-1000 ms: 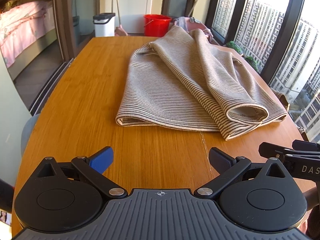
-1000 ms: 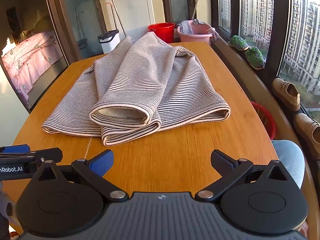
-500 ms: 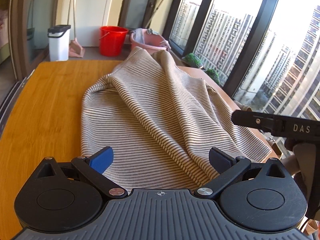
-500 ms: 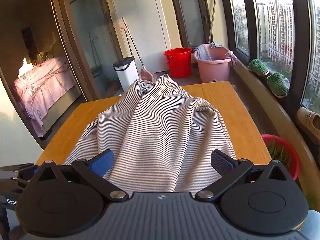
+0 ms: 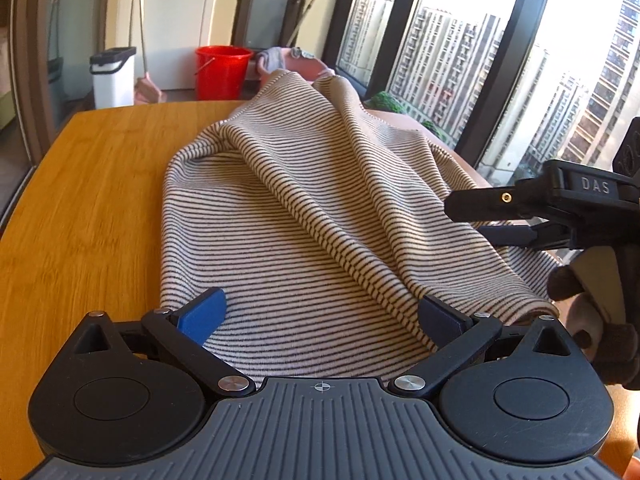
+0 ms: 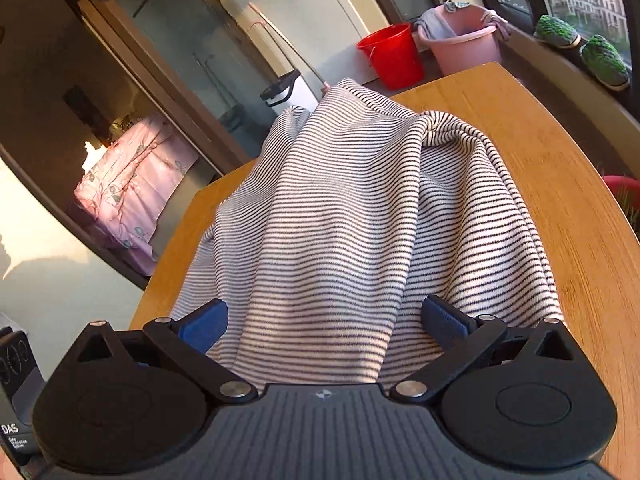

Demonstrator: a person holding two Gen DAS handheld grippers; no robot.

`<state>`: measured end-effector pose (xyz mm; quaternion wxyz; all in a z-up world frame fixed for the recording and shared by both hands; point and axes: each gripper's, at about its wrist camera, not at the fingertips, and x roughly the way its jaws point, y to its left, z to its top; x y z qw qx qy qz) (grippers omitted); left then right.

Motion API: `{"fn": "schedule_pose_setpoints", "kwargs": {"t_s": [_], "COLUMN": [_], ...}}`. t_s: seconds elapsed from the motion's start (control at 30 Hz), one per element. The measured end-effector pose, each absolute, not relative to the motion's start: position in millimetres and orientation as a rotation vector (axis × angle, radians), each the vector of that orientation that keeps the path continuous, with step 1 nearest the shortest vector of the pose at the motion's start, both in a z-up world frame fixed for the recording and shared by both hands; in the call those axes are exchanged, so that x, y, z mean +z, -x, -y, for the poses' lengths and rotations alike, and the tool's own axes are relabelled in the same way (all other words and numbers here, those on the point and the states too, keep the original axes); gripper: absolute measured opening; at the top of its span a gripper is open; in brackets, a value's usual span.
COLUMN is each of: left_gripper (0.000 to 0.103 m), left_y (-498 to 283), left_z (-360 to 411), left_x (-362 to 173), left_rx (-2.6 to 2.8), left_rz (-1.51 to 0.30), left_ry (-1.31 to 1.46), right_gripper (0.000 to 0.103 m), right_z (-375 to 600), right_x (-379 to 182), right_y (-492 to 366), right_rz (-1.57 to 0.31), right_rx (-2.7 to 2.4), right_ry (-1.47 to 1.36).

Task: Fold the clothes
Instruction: 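Move both grippers to the sweatshirt hem and close on it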

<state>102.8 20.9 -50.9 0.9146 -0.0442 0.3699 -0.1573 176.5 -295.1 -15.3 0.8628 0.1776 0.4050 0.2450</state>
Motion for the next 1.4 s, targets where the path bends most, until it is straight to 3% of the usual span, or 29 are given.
{"fn": "schedule_pose_setpoints", "kwargs": {"t_s": [0.7,0.93,1.17,1.27,1.37,1.4], "left_gripper": [0.103,0.103,0.103,0.103,0.103,0.103], "left_y": [1,-14,-43,-55,-76,-80], "left_z": [-63,-64,-34,-19,-19,-23], "left_x": [-34,-14,11,12,16,17], "left_rx": [-0.447,-0.374,-0.32,-0.318,-0.297,-0.292], "left_rz": [-0.907,-0.867,-0.762,-0.73,-0.725,-0.725], "left_ry": [0.116,0.055,-0.095,-0.131,-0.13,-0.125], "right_gripper": [0.103,0.103,0.083,0.066,0.057,0.043], "right_z": [299,303,225,186,169,175], "right_x": [5,46,73,62,33,24], "right_y": [-19,-34,-113,-173,-220,-225], "right_rz": [-0.921,-0.722,-0.496,-0.51,-0.607,-0.657], "right_rx": [0.782,0.601,0.41,0.314,0.239,0.252], "right_ry": [-0.194,-0.109,0.159,0.211,0.282,0.265]}}
